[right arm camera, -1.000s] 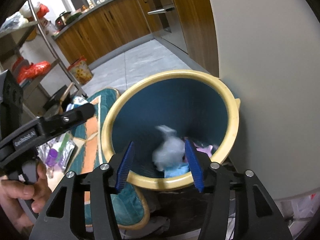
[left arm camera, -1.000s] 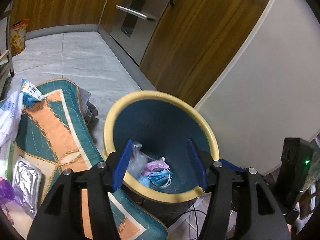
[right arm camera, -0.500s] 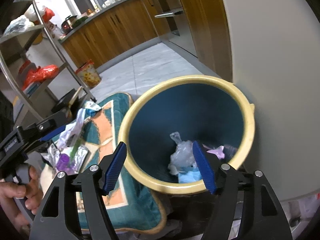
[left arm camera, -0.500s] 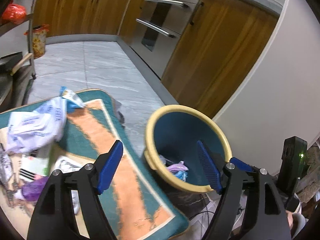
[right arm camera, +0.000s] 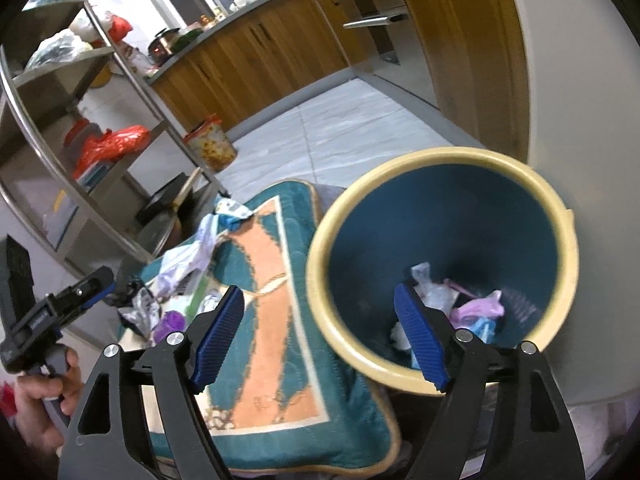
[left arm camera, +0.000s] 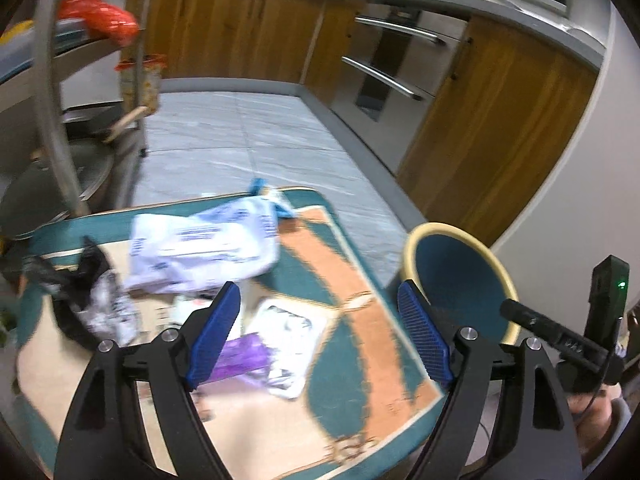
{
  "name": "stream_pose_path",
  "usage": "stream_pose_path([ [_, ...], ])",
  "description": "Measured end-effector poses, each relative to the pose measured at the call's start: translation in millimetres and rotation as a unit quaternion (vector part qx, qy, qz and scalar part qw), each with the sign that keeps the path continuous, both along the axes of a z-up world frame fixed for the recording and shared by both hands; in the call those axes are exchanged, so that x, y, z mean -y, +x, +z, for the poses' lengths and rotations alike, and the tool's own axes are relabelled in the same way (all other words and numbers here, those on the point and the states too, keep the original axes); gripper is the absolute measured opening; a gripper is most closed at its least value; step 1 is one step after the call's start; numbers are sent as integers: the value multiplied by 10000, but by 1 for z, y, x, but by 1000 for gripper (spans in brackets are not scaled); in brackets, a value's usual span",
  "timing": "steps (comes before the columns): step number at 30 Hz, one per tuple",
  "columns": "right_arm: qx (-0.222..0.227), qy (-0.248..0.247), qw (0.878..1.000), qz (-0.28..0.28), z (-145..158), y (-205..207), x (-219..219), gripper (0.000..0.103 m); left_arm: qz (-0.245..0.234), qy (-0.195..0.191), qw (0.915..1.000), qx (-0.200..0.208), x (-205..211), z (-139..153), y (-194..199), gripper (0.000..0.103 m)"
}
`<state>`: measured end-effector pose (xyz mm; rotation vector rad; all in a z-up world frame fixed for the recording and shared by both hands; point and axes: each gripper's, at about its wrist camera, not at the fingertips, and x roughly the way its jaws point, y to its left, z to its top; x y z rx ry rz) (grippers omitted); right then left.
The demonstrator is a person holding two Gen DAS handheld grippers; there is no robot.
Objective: Collect trash
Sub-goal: 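Move both grippers back over the trash on the cushion, then grasp the black plastic bag with the left gripper while the right gripper grasps the white wet-wipe pack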
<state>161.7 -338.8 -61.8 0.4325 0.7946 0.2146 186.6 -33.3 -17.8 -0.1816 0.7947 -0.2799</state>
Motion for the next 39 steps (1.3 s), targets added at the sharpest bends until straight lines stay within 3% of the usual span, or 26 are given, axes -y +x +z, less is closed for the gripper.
stream_pose_path([
  [3, 39, 9, 9999, 116, 4, 3, -12, 80, 204, 92, 9997, 31, -22, 0, -5, 87],
  [13, 110, -66, 9985, 533, 14, 12, -60, 83, 1028, 226, 9941, -244, -102, -15, -15, 91],
  [19, 161, -177, 9960, 860, 19, 18, -92, 84, 1585, -10, 9862, -484, -149, -30, -11, 91],
  [28, 55, -270, 9932, 1132, 15, 26, -120, 84, 1804, -332, 9789, -901, -176, -69, 17, 86],
  [31, 12, -356, 9921, 1203, 11, 29, -127, 84, 1844, -366, 9769, -1016, -178, -79, 26, 78],
  [38, -136, -298, 9912, 1284, 0, 44, -137, 84, 1732, -292, 9771, -1199, -180, -85, 27, 26],
  [39, -153, -272, 9911, 1291, -1, 48, -140, 84, 1716, -292, 9775, -1190, -181, -84, 26, 15],
])
